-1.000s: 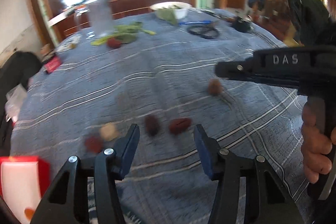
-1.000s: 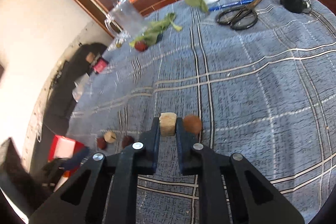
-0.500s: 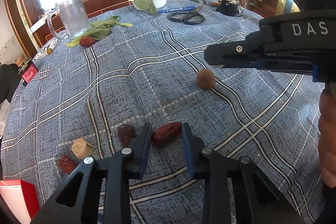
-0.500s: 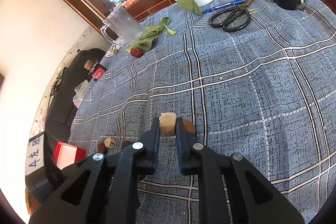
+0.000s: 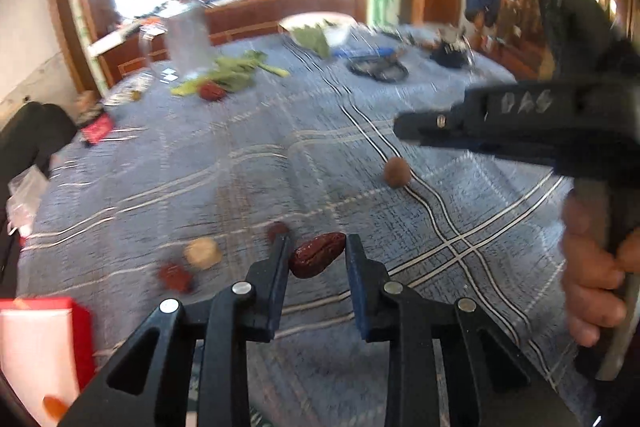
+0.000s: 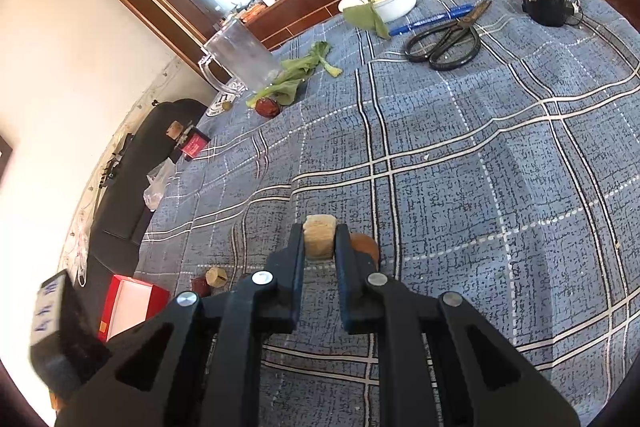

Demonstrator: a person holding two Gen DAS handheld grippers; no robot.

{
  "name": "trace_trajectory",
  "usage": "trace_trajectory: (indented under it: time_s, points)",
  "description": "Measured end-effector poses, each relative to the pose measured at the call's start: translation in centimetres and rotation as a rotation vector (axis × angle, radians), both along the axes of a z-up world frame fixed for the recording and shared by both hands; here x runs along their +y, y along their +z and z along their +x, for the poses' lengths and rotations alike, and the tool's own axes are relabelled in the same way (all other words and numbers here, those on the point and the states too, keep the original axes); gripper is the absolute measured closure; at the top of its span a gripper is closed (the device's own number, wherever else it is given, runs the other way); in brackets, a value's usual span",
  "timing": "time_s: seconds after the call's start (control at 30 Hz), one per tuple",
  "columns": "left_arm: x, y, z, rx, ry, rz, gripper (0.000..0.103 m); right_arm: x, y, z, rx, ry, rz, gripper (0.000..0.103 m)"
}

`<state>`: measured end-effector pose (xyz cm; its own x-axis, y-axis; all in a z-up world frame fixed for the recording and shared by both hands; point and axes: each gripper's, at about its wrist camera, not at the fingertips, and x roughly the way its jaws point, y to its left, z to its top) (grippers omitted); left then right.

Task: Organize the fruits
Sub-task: 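Grasp a red date with the left gripper while the right gripper holds the cake, then carry the cake in the right gripper and the date in the left over the tray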

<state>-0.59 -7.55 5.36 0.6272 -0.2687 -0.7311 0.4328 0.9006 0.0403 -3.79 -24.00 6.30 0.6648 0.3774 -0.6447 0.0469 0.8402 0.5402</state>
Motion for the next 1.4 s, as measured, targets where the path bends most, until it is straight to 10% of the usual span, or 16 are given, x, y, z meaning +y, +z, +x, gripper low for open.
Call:
trace_trajectory:
  time_s: [0.3, 0.63, 1.03, 1.4]
  points:
    - [10.6, 4.7, -6.2, -0.079, 0.281, -0.051, 0.076, 3.2, 1.2, -1.1, -0.076, 0.093, -0.023, 0.087]
    - [24.7, 2.9, -10.2, -0.056, 0.604, -0.008, 0.076, 13.4, 2.3, -4.3, -0.095, 0.320, -0.037, 0.086]
    - [30.4, 1.7, -13.4, -0.066, 0.715, -0.003, 0.076, 30.2, 2.9, -9.7, -0.132, 0.638, -0.080, 0.086]
    - [33.4, 0.4, -14.6, -0.042, 0.761, 0.004, 0.076, 36.7, 0.6, -13.1, -0.106, 0.786, -0.148, 0.087]
